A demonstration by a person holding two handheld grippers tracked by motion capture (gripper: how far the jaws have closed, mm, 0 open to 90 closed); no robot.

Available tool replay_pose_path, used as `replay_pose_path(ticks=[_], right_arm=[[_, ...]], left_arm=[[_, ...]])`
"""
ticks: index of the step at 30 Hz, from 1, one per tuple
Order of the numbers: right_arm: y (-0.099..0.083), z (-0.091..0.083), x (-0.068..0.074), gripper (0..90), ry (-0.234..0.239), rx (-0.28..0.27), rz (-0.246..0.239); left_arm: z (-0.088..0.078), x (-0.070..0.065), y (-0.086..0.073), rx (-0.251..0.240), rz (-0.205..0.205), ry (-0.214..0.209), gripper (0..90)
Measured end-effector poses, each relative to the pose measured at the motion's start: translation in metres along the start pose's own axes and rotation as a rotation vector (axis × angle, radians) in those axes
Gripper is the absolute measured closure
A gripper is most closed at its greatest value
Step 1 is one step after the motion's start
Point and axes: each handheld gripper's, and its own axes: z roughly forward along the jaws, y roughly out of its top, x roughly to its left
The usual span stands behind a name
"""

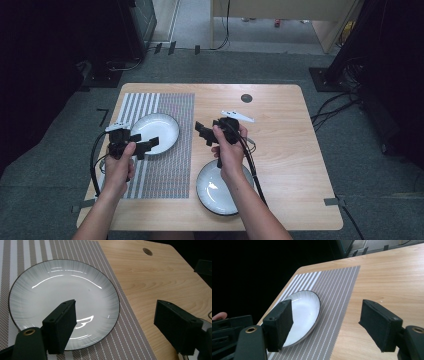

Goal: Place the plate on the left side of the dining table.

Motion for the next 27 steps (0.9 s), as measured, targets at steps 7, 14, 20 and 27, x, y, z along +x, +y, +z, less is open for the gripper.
replay_pose_path(ticks=[7, 14, 20, 27], right_arm=[[-0.007, -0.023, -0.016, 26.0, -0.010, 0.005, -0.017], [-0.012, -0.046, -0.033, 26.0, -0.020, -0.009, -0.014], [-0.019, -0.065, -0.051, 26.0, -0.042, -0.021, -0.002], [-0.027, -0.086, -0.073, 26.0, -0.082, -0.028, -0.009]], left_arm=[[0.004, -0.015, -0.006, 0.005, 0.018, -0.012, 18.2], [0.005, -0.035, -0.013, 0.002, 0.040, -0.036, 18.2], [0.010, -0.047, -0.022, 0.008, 0.048, -0.056, 18.2], [0.016, -0.060, -0.036, 0.021, 0.066, -0.060, 18.2]])
